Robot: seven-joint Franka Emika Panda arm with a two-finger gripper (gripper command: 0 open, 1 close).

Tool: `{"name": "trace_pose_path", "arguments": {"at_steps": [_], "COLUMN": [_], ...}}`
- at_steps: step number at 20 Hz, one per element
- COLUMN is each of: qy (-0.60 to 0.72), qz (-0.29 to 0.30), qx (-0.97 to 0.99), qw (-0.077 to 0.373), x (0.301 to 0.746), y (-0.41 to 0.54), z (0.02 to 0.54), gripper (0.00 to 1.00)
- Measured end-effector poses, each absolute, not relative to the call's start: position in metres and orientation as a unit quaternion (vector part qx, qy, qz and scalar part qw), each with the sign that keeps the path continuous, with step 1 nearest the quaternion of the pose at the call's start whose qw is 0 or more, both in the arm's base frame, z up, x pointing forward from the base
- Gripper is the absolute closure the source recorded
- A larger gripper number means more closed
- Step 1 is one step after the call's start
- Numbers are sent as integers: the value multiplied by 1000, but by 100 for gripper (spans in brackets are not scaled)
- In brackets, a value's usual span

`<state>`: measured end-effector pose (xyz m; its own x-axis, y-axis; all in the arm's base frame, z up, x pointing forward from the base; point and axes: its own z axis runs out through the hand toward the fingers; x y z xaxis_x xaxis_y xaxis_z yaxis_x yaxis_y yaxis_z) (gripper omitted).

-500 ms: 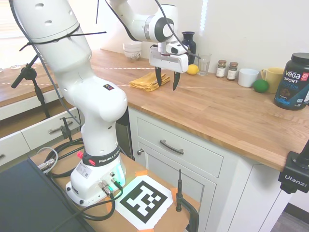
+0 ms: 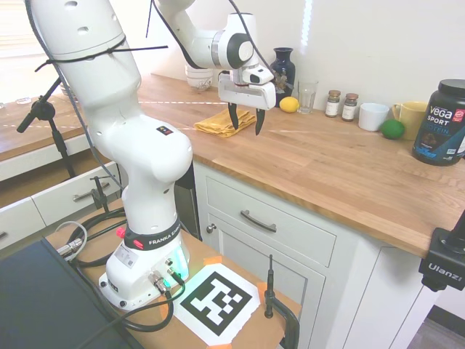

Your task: Wipe the counter

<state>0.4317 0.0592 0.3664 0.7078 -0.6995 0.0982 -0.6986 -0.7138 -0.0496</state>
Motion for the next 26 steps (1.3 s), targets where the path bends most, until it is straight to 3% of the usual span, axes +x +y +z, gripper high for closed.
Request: {"name": "trace_pose_path", "arguments": {"at_steps": [10, 26], "qy": [363, 338], "qz": [-75, -64], "qx": [-929, -939], "qw": [3, 21], "x": [446, 540], "y": [84, 185], "z": [390, 419], "gripper": [0, 0]}}
